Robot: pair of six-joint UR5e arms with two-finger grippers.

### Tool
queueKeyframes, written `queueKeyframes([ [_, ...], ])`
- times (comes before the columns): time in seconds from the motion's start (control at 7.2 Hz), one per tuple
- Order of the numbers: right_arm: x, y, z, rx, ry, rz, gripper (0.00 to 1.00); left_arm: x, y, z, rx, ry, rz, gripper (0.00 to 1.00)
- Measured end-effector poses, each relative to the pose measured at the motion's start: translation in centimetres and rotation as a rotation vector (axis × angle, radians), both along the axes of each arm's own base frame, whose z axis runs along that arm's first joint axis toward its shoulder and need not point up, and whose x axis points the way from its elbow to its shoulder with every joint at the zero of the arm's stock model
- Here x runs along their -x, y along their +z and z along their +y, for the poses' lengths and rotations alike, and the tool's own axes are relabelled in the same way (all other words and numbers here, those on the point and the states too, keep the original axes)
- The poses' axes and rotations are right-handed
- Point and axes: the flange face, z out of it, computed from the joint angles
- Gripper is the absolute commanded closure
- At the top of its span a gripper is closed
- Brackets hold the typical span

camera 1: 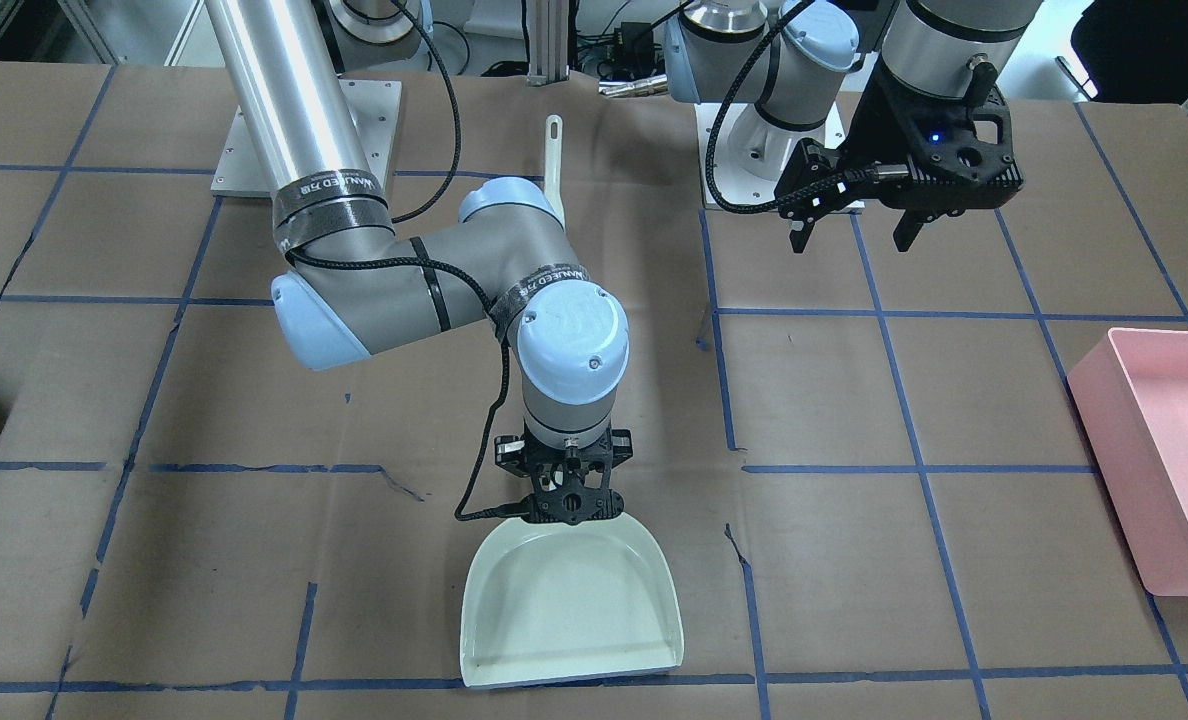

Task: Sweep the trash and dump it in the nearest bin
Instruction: 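Lower the dustpan onto the table center with the right gripper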

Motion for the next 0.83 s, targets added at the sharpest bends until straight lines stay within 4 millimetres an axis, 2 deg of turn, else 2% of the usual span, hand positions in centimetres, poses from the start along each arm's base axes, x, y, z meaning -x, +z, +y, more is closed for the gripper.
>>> queueKeyframes([
  [0.14, 0.0, -0.5, 0.0, -0.008, -0.001, 0.004, 0.70, 0.0, 0.0, 0.0, 0.004, -0.004, -0.004, 0.00],
  [0.28, 0.1, -0.7, -0.1, -0.012, -0.002, 0.008, 0.16, 0.0, 0.0, -0.1, 0.009, -0.003, -0.007, 0.00],
  [0.42, 0.3, -0.6, -0.3, -0.007, -0.004, 0.010, 0.00, -0.1, -0.1, -0.1, 0.012, 0.000, -0.009, 0.00],
  [0.83, 2.5, 0.6, -2.0, 0.009, -0.032, -0.002, 0.00, -0.1, 0.0, -0.1, 0.019, 0.000, -0.009, 0.00],
])
